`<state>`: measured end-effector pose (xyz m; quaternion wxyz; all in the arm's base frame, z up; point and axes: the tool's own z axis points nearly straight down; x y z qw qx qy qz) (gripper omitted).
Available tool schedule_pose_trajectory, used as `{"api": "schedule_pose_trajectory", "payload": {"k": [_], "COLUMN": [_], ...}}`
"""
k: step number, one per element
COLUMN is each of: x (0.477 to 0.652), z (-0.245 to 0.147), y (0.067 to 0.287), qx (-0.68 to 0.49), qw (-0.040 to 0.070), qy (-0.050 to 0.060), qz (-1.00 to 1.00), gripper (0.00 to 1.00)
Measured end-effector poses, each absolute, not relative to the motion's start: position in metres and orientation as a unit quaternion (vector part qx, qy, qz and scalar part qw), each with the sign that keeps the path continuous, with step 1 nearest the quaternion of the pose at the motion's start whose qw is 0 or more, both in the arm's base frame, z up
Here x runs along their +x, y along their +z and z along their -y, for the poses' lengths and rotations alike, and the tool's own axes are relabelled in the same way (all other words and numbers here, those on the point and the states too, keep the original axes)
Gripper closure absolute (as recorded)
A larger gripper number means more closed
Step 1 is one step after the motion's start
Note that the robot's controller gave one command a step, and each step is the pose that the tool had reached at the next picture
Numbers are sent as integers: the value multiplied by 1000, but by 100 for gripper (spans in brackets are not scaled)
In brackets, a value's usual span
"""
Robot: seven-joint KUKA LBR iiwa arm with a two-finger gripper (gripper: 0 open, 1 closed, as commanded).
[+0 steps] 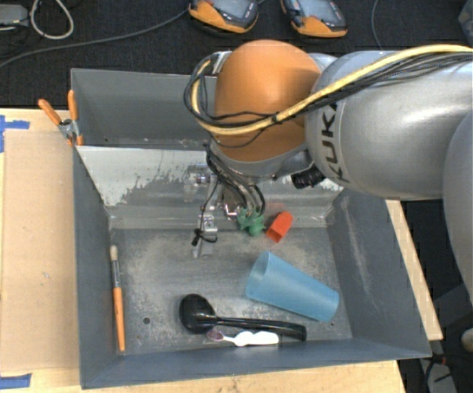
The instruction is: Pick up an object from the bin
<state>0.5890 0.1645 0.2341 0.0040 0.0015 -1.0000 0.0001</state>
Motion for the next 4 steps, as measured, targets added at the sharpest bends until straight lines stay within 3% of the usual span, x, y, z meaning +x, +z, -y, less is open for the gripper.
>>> {"api": "schedule_pose_trajectory", "payload": {"k": [1, 2, 3, 4], "x": [591, 587, 595, 566], "z": [-163, -153, -134, -120], "y": [238, 178, 145, 66], "qx": [-1, 78, 105, 166], "qw": [0, 0, 0, 6], "qy": [0, -1, -1, -1], "qz": [1000, 997, 994, 986], "gripper": [0, 0, 0, 0]}}
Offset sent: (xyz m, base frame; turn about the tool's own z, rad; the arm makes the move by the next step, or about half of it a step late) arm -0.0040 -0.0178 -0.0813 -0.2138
